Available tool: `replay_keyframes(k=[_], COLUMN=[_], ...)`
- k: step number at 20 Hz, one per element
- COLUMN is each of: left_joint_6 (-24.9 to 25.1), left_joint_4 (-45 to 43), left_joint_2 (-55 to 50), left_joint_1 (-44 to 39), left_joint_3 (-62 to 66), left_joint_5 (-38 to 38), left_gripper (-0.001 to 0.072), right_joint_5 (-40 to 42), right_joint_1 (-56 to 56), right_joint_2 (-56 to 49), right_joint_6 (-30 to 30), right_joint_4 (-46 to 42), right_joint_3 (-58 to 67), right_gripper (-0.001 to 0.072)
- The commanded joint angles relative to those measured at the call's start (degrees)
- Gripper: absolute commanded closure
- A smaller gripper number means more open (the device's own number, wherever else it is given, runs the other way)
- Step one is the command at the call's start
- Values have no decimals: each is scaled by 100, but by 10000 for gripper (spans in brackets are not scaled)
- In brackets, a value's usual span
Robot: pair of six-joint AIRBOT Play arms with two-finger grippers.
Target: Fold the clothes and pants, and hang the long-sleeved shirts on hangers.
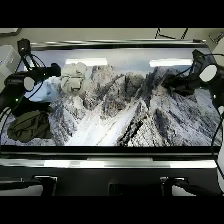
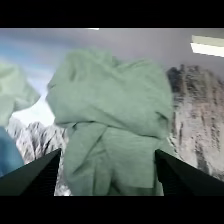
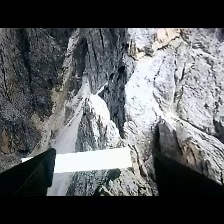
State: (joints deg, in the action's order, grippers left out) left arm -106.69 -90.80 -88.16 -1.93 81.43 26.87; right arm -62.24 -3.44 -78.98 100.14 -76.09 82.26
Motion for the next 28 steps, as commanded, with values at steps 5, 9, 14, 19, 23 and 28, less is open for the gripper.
replay_keyframes(k=[5, 9, 14, 19, 23, 28], left_joint_6=[-365, -52, 133, 2758, 3230, 2487], left_joint_4=[3163, 3556, 3766, 4417, 3394, 3246], left_joint_2=[-2188, -2544, -2540, -1010, 1073, 2116], left_joint_1=[990, 669, 214, 105, -546, -2439], left_joint_3=[1237, 1237, 1246, 1283, 1252, 57], left_joint_5=[1628, 1202, 675, 1467, 2717, 2459], left_gripper=[-7, -4, 656, 689, 688, 688], right_joint_5=[107, 24, -146, -72, -44, -138], right_joint_1=[7, 7, 7, 7, 7, 7], right_joint_2=[-2, -2, 0, 190, 758, 1816], right_joint_6=[11, 13, -2, -645, -638, -562], right_joint_4=[-20, -11, 33, -728, -1631, -1744], right_joint_3=[-2, -2, -2, 409, 992, 1051], right_gripper=[34, 34, 33, 33, 33, 34])
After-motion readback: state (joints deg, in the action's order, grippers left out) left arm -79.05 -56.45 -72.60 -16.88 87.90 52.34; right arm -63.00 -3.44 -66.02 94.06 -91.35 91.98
